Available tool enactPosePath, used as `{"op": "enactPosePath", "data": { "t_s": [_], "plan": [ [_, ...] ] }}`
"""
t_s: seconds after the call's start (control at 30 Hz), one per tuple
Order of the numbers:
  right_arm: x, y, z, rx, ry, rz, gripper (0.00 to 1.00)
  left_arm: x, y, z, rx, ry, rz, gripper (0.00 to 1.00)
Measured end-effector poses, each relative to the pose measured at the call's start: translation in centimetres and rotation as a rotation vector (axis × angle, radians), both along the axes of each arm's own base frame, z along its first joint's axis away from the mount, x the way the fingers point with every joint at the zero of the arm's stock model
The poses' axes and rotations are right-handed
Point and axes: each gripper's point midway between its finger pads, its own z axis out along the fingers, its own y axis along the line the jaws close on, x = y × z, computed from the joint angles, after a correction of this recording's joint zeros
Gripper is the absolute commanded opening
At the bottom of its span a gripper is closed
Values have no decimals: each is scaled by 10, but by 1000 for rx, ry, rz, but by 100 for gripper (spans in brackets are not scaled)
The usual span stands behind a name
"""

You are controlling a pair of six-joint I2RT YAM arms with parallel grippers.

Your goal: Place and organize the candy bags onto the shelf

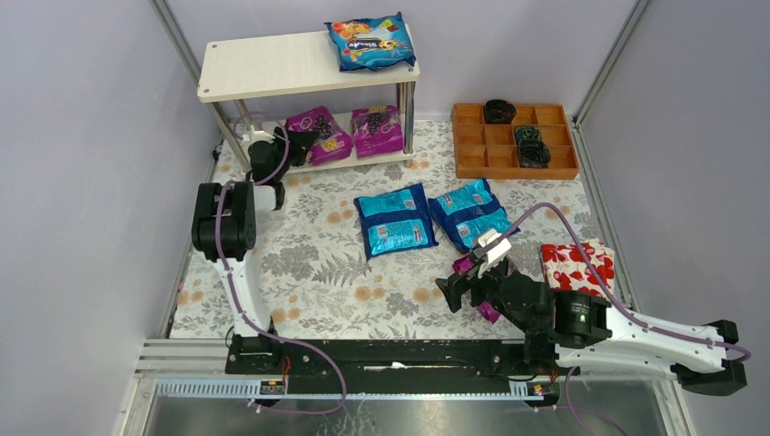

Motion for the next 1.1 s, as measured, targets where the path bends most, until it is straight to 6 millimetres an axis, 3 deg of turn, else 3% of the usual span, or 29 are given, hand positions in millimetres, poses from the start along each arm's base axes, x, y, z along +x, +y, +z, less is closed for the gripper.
{"op": "enactPosePath", "data": {
  "t_s": [0.1,0.3,0.43,0.67,0.83,0.97,1.1],
  "plan": [
    [0,1,-3,-14,4,0,100,5,-3,-7,0,16,-7,52],
    [0,2,-4,-18,5,0,100,12,-3,-19,19,65,-10,75],
    [0,2,-4,-15,7,1,100,16,4,-32,79,165,18,83],
    [-1,3,-3,-9,9,5,100,6,17,-24,191,257,66,98],
    [-1,4,-3,-6,9,6,100,-6,28,-11,237,280,112,97],
    [-1,4,-3,-4,12,7,100,-14,36,-2,269,272,154,84],
    [-2,5,-3,0,12,12,100,-16,48,2,284,267,214,81]
  ]
}}
